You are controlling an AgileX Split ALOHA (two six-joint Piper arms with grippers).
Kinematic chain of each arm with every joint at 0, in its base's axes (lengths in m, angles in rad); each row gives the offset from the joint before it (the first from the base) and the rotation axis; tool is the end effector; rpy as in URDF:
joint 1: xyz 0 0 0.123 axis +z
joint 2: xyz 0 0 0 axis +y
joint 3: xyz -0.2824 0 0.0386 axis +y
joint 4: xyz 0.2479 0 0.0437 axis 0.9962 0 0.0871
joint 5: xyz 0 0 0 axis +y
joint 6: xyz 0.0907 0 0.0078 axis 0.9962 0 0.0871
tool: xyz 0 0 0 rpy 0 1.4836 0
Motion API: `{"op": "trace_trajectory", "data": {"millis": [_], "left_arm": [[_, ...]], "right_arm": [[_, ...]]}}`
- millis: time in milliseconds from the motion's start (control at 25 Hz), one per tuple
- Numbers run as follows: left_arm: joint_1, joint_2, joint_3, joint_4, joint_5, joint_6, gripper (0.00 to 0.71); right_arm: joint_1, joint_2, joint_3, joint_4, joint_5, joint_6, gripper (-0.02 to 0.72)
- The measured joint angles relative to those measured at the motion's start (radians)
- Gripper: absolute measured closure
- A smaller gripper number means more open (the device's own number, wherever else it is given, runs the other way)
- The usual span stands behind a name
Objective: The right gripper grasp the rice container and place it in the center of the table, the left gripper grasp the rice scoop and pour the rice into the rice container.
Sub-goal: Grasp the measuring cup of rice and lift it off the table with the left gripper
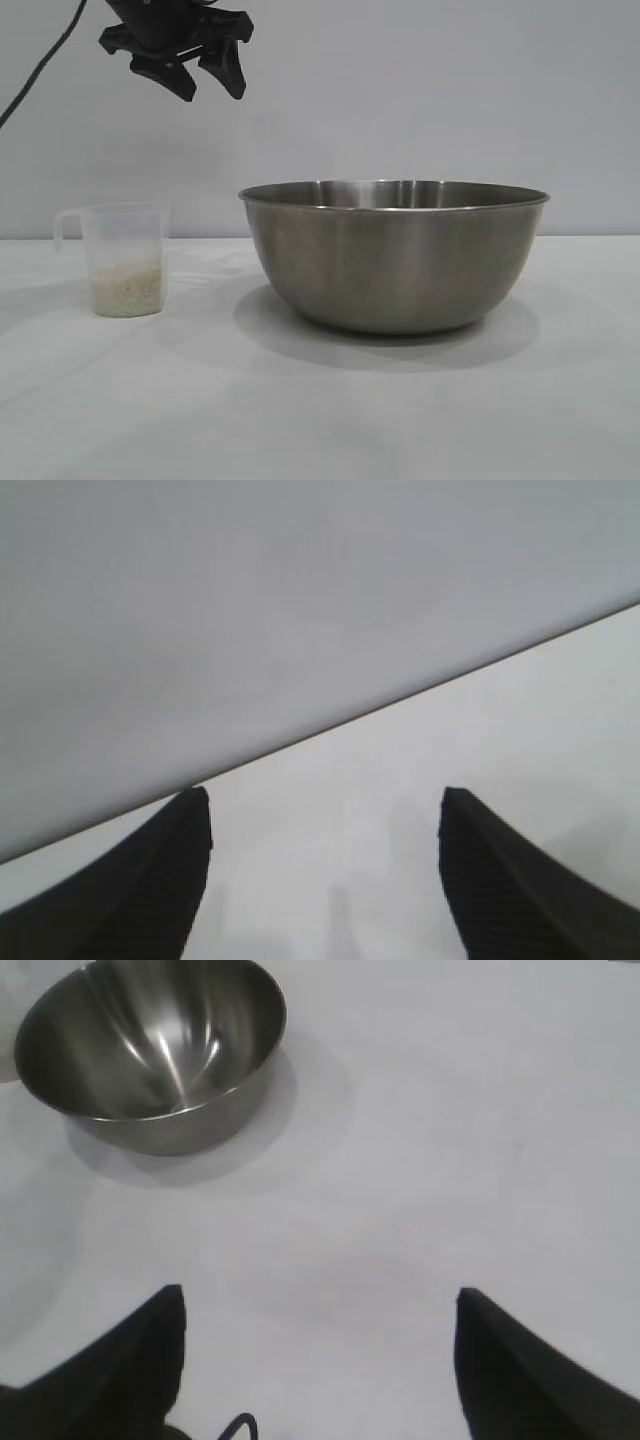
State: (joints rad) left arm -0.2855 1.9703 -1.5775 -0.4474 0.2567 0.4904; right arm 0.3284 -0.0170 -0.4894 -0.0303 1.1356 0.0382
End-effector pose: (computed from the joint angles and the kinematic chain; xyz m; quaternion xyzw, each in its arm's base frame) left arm 0.4470 -0.1417 0.2672 0.1742 0.8511 -0.1040 0.4843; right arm -0.0082 -0.0054 0.2682 -0.1247 0.8615 0.0748 0.4865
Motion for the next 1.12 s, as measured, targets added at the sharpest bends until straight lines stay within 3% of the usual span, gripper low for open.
{"op": "trace_trajectory", "data": {"millis": [240,640,920,1120], "left_arm": [[0.000,-0.135,0.137,0.051,-0.048,0.027,0.280],[-0.021,-0.447,0.711,0.011,-0.596,0.036,0.280],[-0.126,-0.493,1.013,-0.015,-0.942,0.031,0.280],[-0.215,-0.495,1.142,-0.130,-1.094,0.031,0.280]], "right_arm": [[0.000,0.000,0.000,-0.002,0.002,0.000,0.195],[0.000,0.000,0.000,-0.005,0.002,0.000,0.195],[0.000,0.000,0.000,-0.005,0.002,0.000,0.195],[0.000,0.000,0.000,-0.005,0.002,0.000,0.195]]}}
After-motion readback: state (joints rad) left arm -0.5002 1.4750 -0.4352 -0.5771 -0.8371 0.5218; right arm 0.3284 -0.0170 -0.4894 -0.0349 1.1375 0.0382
